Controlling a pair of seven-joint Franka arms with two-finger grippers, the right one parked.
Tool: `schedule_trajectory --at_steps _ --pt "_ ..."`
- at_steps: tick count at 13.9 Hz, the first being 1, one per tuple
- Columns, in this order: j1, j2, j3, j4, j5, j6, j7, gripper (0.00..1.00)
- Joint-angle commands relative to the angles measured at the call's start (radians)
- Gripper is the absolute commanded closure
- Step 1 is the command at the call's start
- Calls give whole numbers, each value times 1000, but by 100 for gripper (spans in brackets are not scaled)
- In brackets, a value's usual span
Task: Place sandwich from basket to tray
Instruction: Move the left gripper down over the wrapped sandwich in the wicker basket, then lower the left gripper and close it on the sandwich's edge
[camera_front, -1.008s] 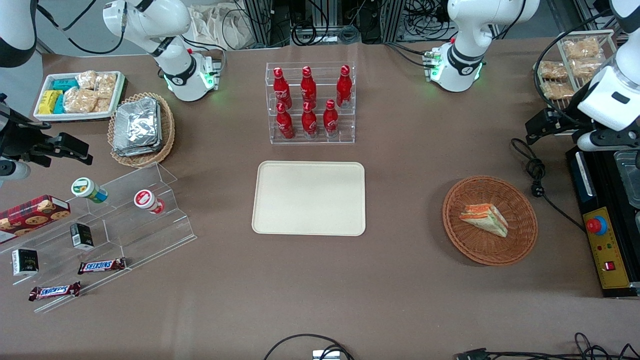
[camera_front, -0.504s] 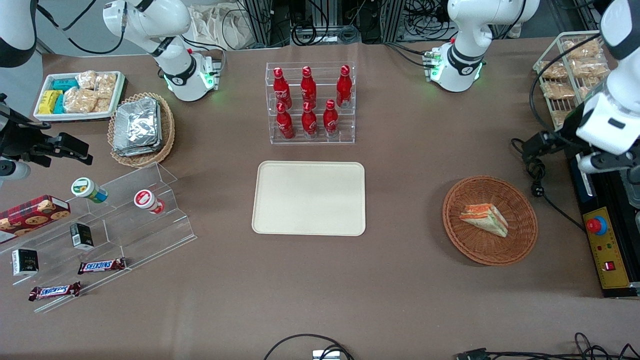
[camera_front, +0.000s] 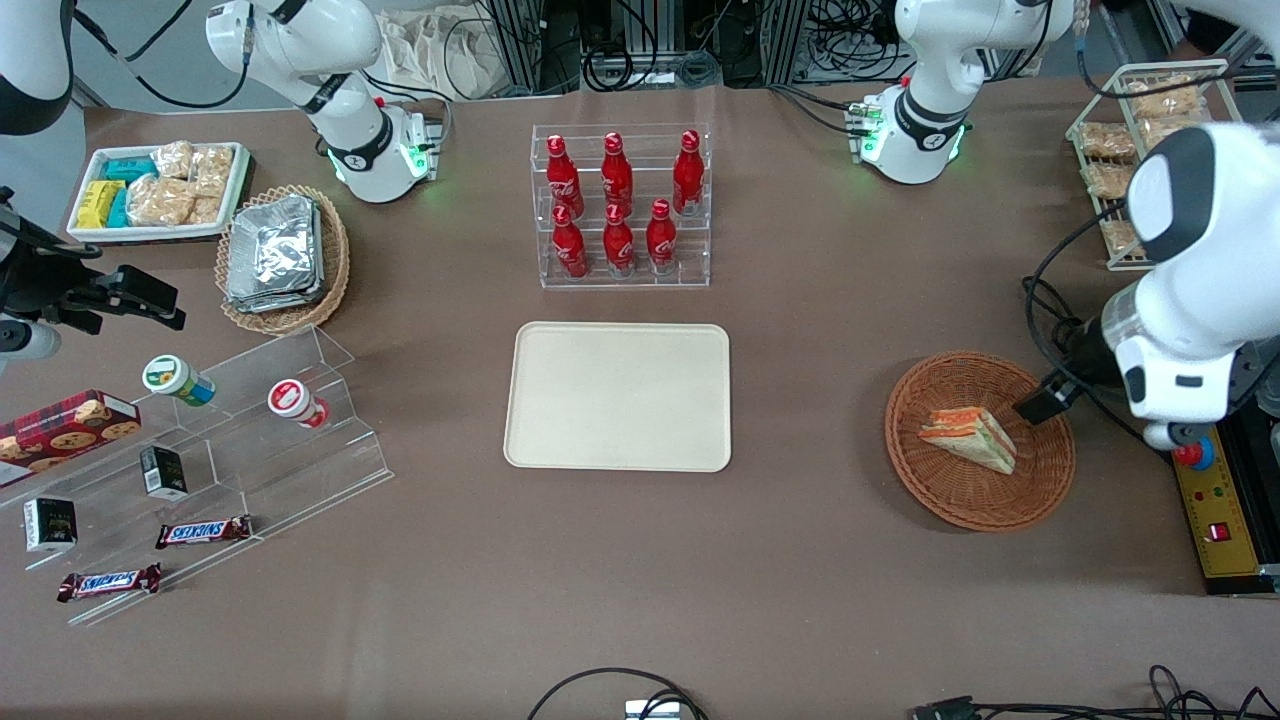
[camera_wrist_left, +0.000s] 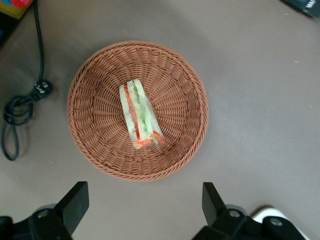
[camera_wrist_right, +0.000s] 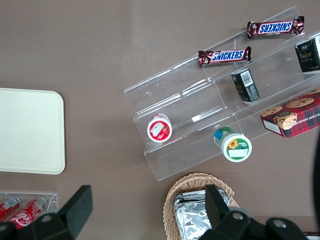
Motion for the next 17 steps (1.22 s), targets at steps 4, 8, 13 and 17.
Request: schedule_trajectory --at_steps 4,8,13,17 --pt "0 70 1 -157 78 224 -155 0" --pt "0 78 3 -254 78 293 -198 0" --pt "2 87 17 -339 80 413 -200 0" --pt "2 104 20 -340 80 436 -200 0"
